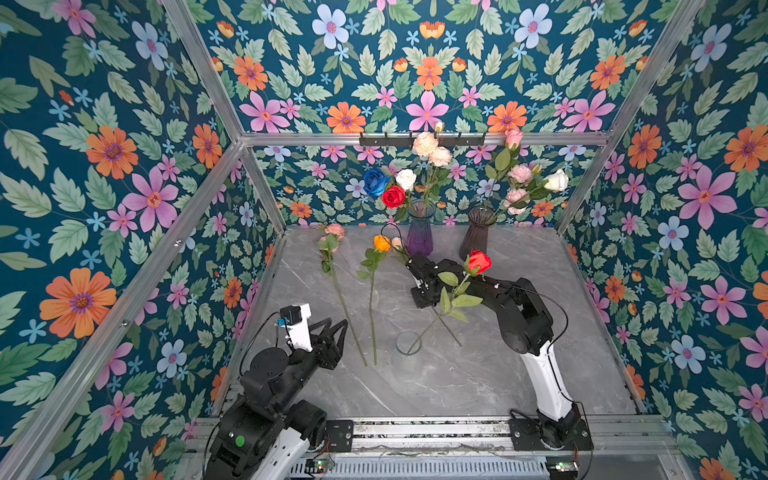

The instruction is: Arrange the flowers into the vase

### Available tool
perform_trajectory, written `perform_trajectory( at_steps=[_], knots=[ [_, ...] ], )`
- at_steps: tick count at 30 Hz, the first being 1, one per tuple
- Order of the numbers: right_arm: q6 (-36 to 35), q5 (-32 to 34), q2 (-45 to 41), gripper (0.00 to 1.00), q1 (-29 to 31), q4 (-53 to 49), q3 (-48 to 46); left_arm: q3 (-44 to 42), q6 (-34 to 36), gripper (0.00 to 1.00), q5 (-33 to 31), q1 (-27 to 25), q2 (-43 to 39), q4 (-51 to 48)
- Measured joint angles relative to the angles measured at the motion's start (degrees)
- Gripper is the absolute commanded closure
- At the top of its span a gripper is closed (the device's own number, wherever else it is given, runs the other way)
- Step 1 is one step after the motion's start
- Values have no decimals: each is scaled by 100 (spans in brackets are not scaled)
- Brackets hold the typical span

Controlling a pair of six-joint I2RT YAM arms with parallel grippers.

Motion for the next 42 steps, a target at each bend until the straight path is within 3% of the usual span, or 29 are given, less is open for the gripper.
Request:
perform_trajectory(
  at_steps=[7,17,31,33,38,42],
  knots=[
    [-7,63,-332,76,-9,127,-92,0,0,47,0,0,7,0],
    [-24,127,236,76,-61,-4,358,0,0,47,0,0,-28,0],
    [-26,168,258,75,-149,26,201,0,0,47,0,0,-59,0],
    [-26,120,271,77,-166,39,195,0,0,47,0,0,-59,0],
    [-46,20,111,98,-175,442,-223,0,0,47,0,0,-70,0],
    [-170,20,-374,100,-173,916,-1038,0,0,47,-2,0,-85,0]
  ],
)
